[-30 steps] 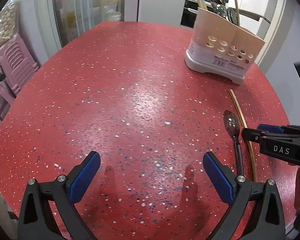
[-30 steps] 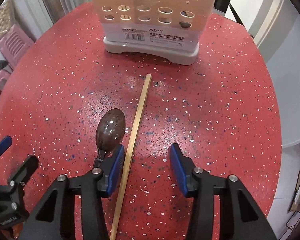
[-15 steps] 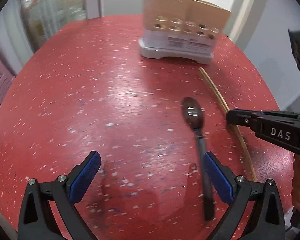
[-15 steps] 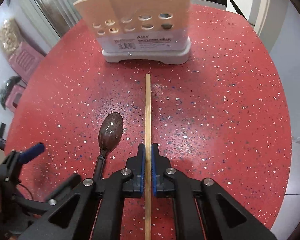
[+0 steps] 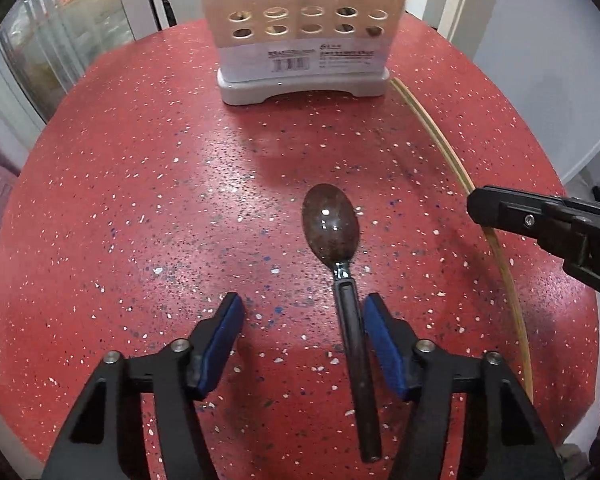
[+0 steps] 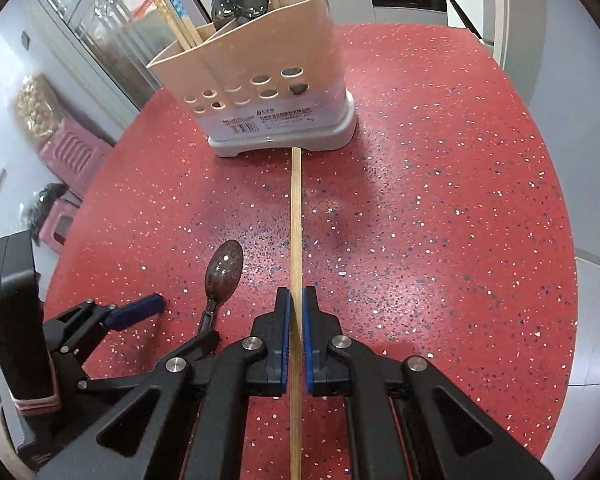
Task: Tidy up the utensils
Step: 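Grasp the plain chopstick with the right gripper while the left grasps the dark spoon, then carry the chopstick and spoon up over the caddy with both grippers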
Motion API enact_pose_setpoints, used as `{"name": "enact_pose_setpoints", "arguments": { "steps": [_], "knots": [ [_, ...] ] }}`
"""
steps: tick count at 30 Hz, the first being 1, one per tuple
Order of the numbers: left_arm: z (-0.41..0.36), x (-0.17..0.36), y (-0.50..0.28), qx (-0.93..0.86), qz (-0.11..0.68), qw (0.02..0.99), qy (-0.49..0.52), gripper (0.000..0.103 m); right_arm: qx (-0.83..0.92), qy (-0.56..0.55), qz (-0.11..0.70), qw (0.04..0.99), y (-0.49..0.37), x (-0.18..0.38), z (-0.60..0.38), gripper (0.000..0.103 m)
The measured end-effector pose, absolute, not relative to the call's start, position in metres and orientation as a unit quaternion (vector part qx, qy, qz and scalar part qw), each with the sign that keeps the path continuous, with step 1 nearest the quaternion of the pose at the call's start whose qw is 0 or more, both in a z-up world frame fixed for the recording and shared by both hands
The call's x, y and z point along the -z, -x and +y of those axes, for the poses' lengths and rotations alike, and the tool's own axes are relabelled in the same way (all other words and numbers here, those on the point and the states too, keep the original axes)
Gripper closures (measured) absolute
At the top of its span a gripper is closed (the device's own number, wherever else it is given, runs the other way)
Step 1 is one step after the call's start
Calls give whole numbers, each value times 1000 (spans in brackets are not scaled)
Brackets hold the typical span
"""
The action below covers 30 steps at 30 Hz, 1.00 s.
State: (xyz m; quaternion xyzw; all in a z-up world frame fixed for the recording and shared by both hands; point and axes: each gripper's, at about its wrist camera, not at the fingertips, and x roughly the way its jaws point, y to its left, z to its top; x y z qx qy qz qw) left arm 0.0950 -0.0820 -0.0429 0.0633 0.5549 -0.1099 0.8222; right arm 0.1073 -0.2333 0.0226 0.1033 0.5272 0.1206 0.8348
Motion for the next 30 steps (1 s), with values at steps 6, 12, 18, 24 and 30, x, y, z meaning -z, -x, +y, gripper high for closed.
{"name": "enact_pose_setpoints", "arguments": {
  "steps": [6, 12, 18, 24, 30],
  "knots": [
    [-99, 40, -97, 114, 559, 819, -69, 33, -128, -112, 519, 838, -101, -27, -236, 97],
    [-110, 38, -95, 115, 560, 817, -75, 40, -130, -118, 512, 841, -98, -31, -242, 97],
    [-113, 37, -91, 124, 561, 815, -73, 65, -133, -124, 507, 842, -98, -30, -244, 97],
    [-107, 35, -81, 141, 556, 818, -45, 66, -140, -128, 500, 845, -94, -34, -245, 97],
    [-99, 25, -75, 146, 532, 834, -27, 66, -148, -133, 491, 848, -91, -38, -245, 97]
  ]
}}
